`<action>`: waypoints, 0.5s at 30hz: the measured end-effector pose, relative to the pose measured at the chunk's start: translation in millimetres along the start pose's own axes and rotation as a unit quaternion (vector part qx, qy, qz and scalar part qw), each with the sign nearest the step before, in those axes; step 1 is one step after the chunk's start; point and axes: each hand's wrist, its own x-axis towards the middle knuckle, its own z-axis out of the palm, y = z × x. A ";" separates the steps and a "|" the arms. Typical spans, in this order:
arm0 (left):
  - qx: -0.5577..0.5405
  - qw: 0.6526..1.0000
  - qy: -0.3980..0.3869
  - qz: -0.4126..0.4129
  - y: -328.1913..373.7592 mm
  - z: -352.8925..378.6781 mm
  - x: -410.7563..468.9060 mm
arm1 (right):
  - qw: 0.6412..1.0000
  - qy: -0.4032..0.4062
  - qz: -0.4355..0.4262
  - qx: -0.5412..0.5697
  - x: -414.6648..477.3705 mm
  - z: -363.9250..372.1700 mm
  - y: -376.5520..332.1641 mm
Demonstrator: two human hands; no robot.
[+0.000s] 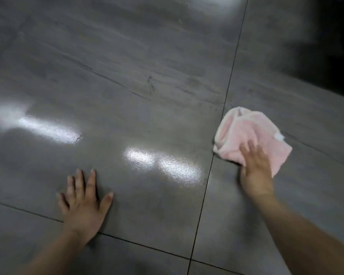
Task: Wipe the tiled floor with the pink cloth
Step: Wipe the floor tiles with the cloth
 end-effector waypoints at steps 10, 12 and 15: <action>-0.001 1.000 0.002 0.000 -1.9 0.4 0.7 | 0.967 -0.067 -0.245 -0.034 -47.3 52.2 -186.0; -0.002 1.000 -0.002 0.013 -7.7 -2.8 2.0 | 0.946 -0.071 -0.315 -0.024 -58.9 41.5 -147.3; 0.024 0.999 -0.019 0.033 -12.0 -7.4 1.2 | 0.973 -0.027 -0.222 -0.057 -54.9 22.7 -35.9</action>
